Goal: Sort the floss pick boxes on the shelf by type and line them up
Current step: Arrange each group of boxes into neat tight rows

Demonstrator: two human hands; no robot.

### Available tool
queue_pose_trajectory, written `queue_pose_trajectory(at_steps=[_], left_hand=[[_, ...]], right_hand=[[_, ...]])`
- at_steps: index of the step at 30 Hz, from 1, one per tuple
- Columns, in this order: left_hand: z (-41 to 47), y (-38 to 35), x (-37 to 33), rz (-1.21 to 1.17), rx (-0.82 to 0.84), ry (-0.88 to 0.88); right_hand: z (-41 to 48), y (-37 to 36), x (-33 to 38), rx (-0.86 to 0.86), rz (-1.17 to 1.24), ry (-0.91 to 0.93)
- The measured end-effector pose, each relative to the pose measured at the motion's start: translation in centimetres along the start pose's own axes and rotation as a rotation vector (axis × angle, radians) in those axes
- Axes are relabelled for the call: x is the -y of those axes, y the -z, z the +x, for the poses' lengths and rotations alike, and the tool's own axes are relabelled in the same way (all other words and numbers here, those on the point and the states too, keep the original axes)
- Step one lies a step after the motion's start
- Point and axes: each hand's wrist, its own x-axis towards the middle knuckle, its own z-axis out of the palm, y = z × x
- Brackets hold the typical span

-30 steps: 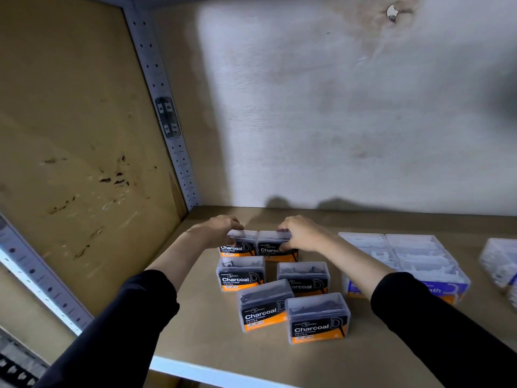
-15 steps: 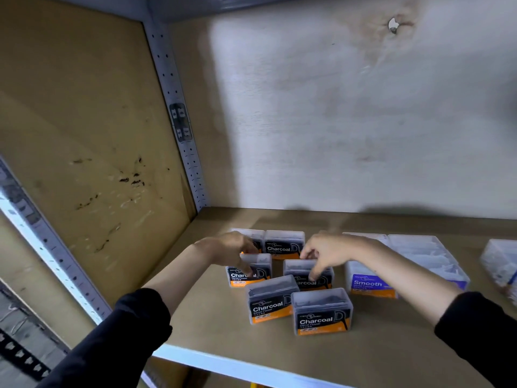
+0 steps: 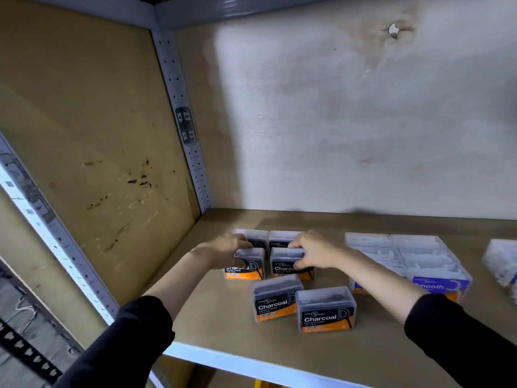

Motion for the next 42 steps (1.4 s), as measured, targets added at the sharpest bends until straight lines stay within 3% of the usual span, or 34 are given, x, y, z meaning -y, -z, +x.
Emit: queue_pose_trajectory(at_steps=[7,15,23,42], left_hand=[[-1.9,-1.3,0.3,-0.003,-0.18,-0.045],[-1.7,-2.2,0.2,0.055,-0.233,-0.03],[-1.0,-2.2,0.1,0.059,-0.23,-0.002],[-0.2,-2.2,-0.2,0.076,-0.247,0.014]], right_hand=[[-2.3,0.1,0.3,-0.113,-0.147,0.127],[-2.4,-0.4,0.6,-0.154,-0.26,0.139],[-1.4,-0.9,0.9,-0.19,-0.367,0.121],[-1.1,-1.2,0.9,-0.234,-0.328,0.129]])
